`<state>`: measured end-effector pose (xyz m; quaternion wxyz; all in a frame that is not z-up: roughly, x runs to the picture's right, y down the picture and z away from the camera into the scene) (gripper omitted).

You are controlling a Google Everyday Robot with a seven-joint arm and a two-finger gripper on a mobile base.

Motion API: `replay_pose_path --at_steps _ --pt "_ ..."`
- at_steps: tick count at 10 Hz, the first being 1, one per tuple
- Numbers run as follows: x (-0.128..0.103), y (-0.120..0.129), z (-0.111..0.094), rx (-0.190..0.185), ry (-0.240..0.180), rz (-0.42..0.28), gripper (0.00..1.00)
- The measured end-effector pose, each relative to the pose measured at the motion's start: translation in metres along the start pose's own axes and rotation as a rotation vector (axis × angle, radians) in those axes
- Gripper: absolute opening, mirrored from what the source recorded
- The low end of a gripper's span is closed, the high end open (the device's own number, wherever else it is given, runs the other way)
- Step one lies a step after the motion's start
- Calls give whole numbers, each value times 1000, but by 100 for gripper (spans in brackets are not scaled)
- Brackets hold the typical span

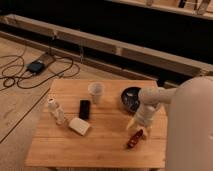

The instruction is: Place the pepper in the ceramic cup

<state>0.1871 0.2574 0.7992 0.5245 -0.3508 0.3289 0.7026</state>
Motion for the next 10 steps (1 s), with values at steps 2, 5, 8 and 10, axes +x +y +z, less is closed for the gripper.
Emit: replay_pose_path --at_steps 2,5,8,10 --pt "-1 0 1 5 3 5 44" --pt "-2 2 1 10 6 4 13" --pt "-3 6 -4 6 -5 1 3" --pt "-7 17 -17 -13 -37 -14 3"
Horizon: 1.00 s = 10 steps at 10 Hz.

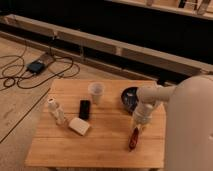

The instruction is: Place the pepper in the ceramic cup

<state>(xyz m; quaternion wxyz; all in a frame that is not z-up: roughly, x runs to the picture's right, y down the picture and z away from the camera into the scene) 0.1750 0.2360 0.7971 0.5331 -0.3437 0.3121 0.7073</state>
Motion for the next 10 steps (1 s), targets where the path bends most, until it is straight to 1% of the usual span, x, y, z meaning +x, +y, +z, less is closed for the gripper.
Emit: replay_pose_path --at_steps 2,3,4,5,7,9,10 --pt "-7 15 -28 -21 -58 -42 3" --pt "-11 22 -46 -26 -85 -69 3" --pt "-14 27 -59 -28 -104 -89 3" --pt "-21 37 -87 -20 -136 -138 3" --pt "-34 55 -120 -2 -177 -204 3" --pt "-58 83 -160 29 -228 -300 3" --pt "-68 94 -171 35 -248 -338 3"
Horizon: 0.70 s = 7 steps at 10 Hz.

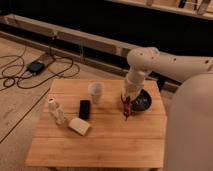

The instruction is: Place the pepper in the ceramic cup

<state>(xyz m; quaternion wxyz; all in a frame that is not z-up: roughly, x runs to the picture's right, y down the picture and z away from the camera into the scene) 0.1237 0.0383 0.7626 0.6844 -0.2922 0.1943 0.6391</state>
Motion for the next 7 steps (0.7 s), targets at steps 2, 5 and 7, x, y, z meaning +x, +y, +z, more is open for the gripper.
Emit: replay_pose_path --at_steps 2,5,7 --pt "-44 15 -20 6 -58 -105 3" --pt "-102 37 -40 5 -159 -253 3" --pt "-129 54 -46 -21 -220 -321 3"
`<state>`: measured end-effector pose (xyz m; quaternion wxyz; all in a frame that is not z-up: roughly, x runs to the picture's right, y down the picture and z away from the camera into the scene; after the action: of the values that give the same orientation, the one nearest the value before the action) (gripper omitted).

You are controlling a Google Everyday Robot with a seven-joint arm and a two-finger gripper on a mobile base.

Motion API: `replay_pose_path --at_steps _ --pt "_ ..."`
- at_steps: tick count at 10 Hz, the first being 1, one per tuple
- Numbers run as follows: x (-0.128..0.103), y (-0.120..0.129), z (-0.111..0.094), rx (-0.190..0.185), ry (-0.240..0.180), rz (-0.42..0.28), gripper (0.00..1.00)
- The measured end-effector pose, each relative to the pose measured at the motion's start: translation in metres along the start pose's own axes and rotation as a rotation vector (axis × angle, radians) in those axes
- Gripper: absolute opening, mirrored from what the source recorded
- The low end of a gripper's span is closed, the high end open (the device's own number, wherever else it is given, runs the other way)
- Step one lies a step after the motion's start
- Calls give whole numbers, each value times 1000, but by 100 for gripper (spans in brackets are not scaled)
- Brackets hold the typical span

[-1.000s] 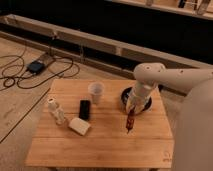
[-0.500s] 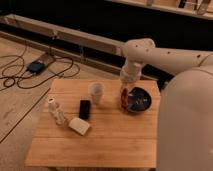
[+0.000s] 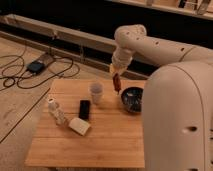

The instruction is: Place the pepper in the ceramic cup

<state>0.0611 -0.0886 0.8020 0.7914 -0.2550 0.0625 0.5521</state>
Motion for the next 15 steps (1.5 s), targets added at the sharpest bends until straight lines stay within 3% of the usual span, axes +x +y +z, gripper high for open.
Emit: replay_pose_path --at_steps 2,6,10,13,15 --pt "-37 17 2 -42 -87 -83 3" --pt "-70 48 15 -124 -198 -179 3" --pt "-74 65 31 -180 -277 -222 3" --pt "-62 75 43 -217 -324 -246 4" --pt "-50 82 50 -241 -348 -255 19"
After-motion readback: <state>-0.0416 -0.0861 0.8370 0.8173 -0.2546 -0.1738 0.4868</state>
